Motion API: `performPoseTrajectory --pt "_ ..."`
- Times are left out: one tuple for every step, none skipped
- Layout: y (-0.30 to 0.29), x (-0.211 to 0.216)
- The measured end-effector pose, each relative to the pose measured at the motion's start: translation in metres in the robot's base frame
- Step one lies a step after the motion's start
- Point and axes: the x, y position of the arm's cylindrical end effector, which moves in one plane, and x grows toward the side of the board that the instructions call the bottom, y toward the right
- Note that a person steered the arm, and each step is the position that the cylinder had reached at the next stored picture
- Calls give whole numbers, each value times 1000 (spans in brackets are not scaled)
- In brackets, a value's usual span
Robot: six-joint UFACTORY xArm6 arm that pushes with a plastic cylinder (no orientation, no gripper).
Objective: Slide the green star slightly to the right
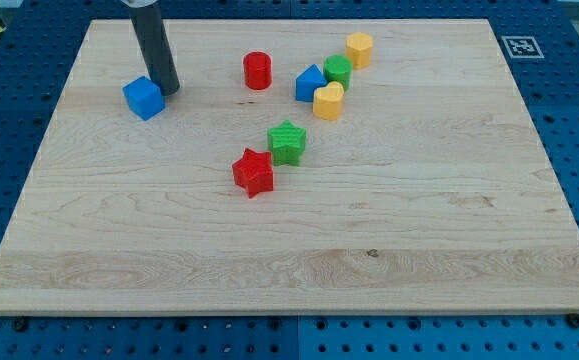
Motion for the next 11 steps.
performPoseTrajectory --pt "0 0" --pt "18 -1" --pt "70 -1" --pt "104 8" --pt "104 45" --pt "104 79" --pt "123 88" --pt "163 88" --pt "179 102" --pt "172 140" --pt "172 148"
